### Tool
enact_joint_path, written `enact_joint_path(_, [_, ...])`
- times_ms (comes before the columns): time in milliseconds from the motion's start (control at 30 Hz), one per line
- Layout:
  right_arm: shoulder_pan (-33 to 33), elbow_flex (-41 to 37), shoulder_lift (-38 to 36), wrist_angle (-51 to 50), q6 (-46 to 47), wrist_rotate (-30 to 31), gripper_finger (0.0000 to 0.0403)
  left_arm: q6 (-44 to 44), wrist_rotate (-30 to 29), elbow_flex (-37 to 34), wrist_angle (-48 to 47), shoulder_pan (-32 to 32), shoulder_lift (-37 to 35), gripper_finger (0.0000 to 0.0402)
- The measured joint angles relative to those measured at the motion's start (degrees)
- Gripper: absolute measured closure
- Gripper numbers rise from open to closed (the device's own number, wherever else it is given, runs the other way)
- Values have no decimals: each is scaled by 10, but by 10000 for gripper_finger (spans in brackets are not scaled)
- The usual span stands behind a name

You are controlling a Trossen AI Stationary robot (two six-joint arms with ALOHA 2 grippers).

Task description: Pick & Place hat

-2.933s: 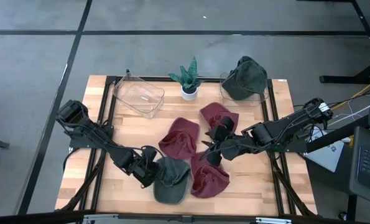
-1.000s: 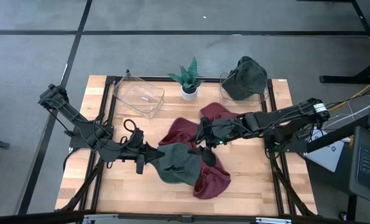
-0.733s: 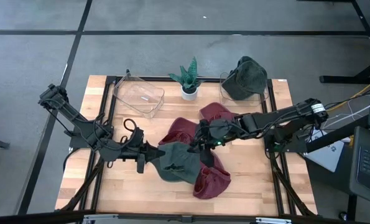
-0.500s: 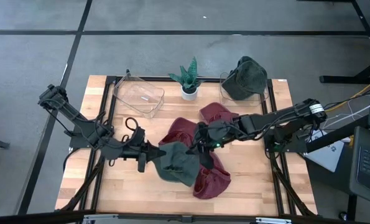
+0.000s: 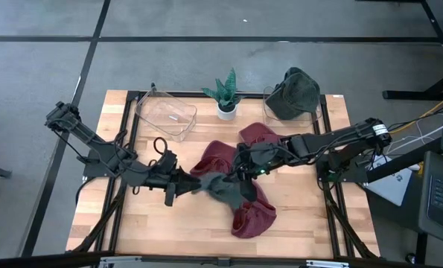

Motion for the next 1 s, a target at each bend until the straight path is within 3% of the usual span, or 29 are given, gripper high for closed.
enact_joint_path(267, [1,48,0,-144,11,57,381,14,-10,0,-2,15,0,255])
enact_joint_path(600, [2,169,0,-443,57,207,381,54,-10,0,-12,45,-30,271])
enact_joint_path(867, [-1,264,-2,-653,101,295,381,194,-11,0,-52,82,-93,283])
enact_joint_path(1000, [-26,283,-21,-663,85,319,381,271,-10,0,-55,104,-129,289])
